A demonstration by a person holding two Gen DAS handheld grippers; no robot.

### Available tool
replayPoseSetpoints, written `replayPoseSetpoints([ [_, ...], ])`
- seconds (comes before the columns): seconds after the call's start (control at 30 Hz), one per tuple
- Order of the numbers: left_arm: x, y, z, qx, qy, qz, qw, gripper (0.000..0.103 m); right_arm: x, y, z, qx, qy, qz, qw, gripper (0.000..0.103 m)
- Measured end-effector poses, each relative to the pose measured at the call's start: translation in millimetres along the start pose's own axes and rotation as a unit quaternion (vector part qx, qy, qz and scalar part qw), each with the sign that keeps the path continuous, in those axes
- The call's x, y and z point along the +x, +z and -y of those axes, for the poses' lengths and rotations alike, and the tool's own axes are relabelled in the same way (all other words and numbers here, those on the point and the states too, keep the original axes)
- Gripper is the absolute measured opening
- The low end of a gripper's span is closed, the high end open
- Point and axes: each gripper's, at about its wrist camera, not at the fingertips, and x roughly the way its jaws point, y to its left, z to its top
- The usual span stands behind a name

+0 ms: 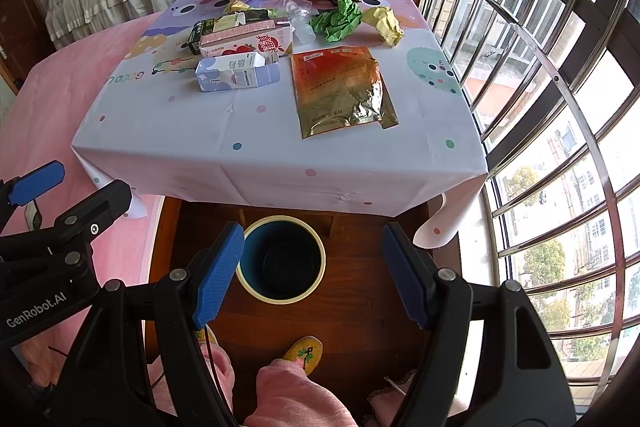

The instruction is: Collect trash

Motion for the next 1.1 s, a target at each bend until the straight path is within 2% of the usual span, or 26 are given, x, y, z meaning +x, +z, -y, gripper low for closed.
replayPoseSetpoints([
  [1.1, -17, -5, 6, 0.006, -0.018, 0.018, 0.9997, 0.092, -12, -2, 3, 0.000, 0.002, 0.006, 1.000, 0.069],
])
